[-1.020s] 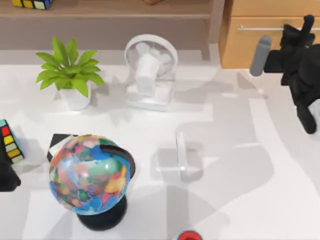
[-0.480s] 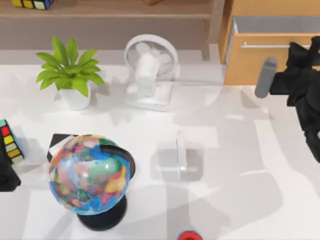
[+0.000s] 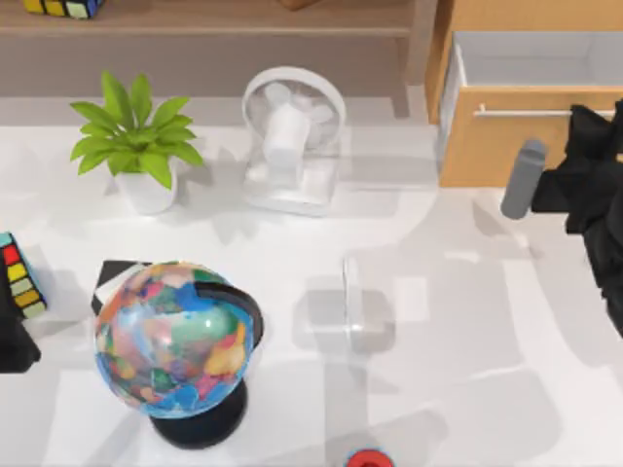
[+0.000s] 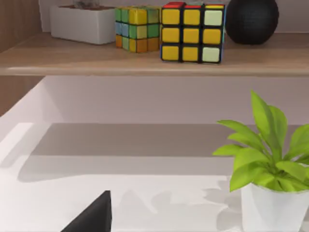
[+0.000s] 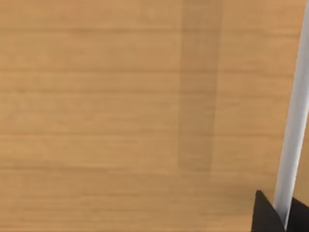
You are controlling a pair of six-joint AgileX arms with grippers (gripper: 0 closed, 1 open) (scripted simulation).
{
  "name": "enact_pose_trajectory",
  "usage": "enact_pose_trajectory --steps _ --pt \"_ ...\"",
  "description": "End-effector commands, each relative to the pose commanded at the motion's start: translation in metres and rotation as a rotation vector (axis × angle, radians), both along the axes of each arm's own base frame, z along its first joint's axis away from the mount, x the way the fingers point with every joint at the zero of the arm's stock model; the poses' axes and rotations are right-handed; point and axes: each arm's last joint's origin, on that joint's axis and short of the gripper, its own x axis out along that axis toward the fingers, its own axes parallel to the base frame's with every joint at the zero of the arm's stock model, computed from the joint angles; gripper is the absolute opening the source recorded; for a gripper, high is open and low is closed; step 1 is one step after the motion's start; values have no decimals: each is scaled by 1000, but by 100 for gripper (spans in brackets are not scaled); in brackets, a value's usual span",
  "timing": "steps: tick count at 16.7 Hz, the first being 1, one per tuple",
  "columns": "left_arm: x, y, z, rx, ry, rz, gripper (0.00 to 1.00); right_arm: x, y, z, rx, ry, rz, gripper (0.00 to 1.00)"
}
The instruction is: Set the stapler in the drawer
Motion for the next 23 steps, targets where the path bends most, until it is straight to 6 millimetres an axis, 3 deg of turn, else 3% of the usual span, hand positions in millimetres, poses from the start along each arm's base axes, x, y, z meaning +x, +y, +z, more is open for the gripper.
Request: enact_pose_trajectory --steps 4,10,18,22,23 --pt "0 0 0 0 0 0 100 -28 0 1 0 -7 1 0" --pt "0 0 0 0 0 0 100 -31 -1 2 3 -14 -4 0" --pt "0 0 0 0 0 0 100 -89 -1 2 0 -10 -3 0" --pt "0 0 0 0 0 0 100 -90 -1 2 1 -11 -3 0" --pt "0 0 0 0 0 0 100 -90 -1 2 1 -11 -3 8"
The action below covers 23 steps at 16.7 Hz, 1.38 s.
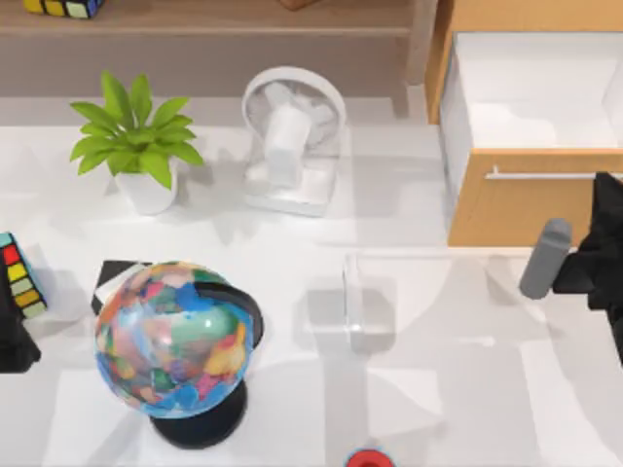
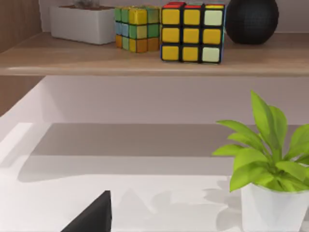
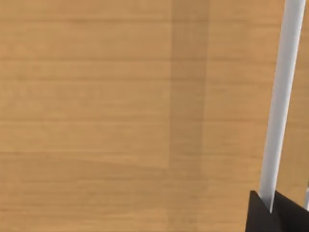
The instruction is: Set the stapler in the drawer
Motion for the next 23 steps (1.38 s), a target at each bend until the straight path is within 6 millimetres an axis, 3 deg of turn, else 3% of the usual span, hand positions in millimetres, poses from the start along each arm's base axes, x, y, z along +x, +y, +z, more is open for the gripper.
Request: enact_pose_trajectory --steps 12,23 --pt "0 0 0 0 0 0 100 0 0 0 0 0 0 98" --pt "0 0 0 0 0 0 100 -3 0 0 3 -3 -2 100"
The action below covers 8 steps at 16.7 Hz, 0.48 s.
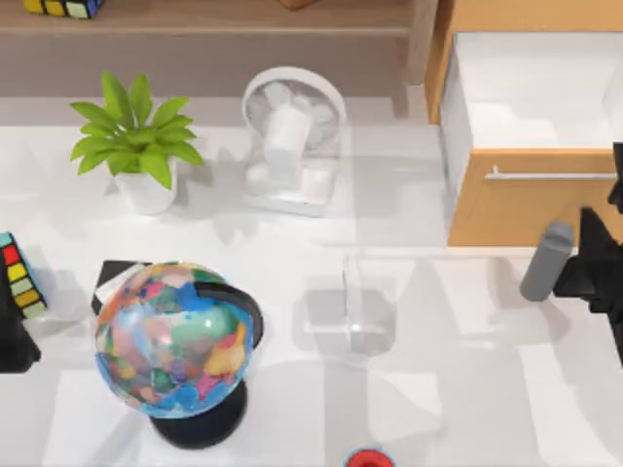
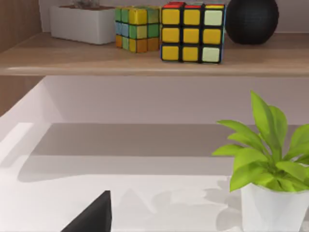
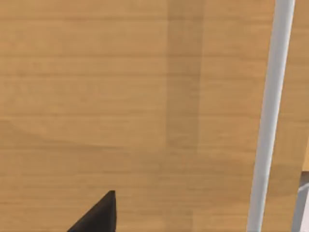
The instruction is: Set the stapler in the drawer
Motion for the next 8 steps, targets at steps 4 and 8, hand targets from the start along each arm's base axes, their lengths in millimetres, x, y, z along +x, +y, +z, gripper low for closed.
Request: enact_pose_trajectory --steps 4,8 --pt "0 0 0 0 0 0 100 -16 0 0 -1 2 1 100" --pt "0 0 0 0 0 0 100 -17 -1 -14 -28 73 -1 100"
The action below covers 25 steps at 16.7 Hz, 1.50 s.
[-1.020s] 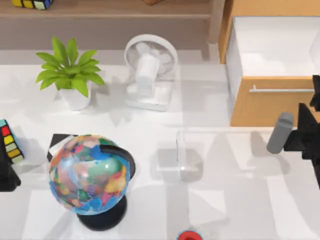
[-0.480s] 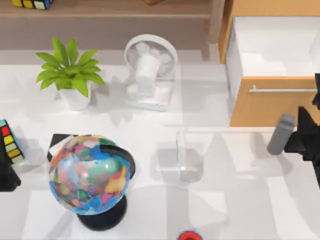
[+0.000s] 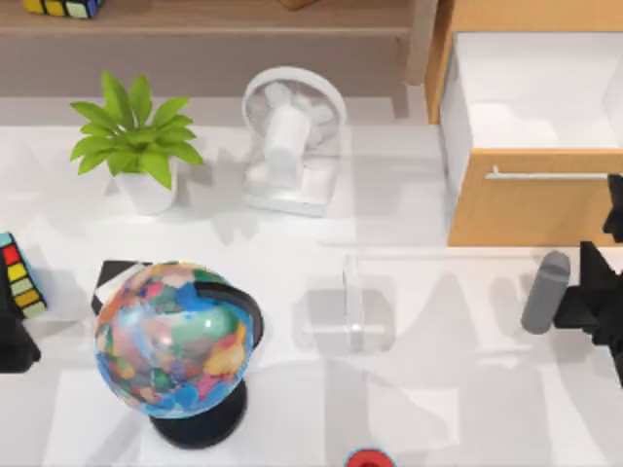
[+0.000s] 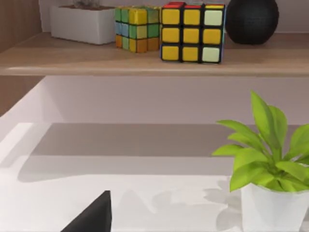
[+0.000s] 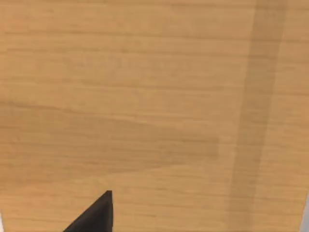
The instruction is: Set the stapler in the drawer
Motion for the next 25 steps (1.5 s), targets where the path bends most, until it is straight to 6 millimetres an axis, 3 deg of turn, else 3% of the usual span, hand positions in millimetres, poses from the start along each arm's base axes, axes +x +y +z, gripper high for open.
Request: enact_pose_trajectory --steps 3,5,10,15,20,25 --pt "0 0 0 0 0 0 100 2 6 3 25 -13 31 100" --pt "0 0 0 0 0 0 100 6 21 9 85 -25 99 100" --pt "0 0 0 0 0 0 100 26 78 28 325 44 308 100" --pt "0 0 0 0 0 0 100 57 139 46 610 321 381 100" --pt "0 0 0 0 0 0 100 85 188 63 871 718 210 100" --pt "0 0 0 0 0 0 100 102 215 81 1063 1047 -197 100"
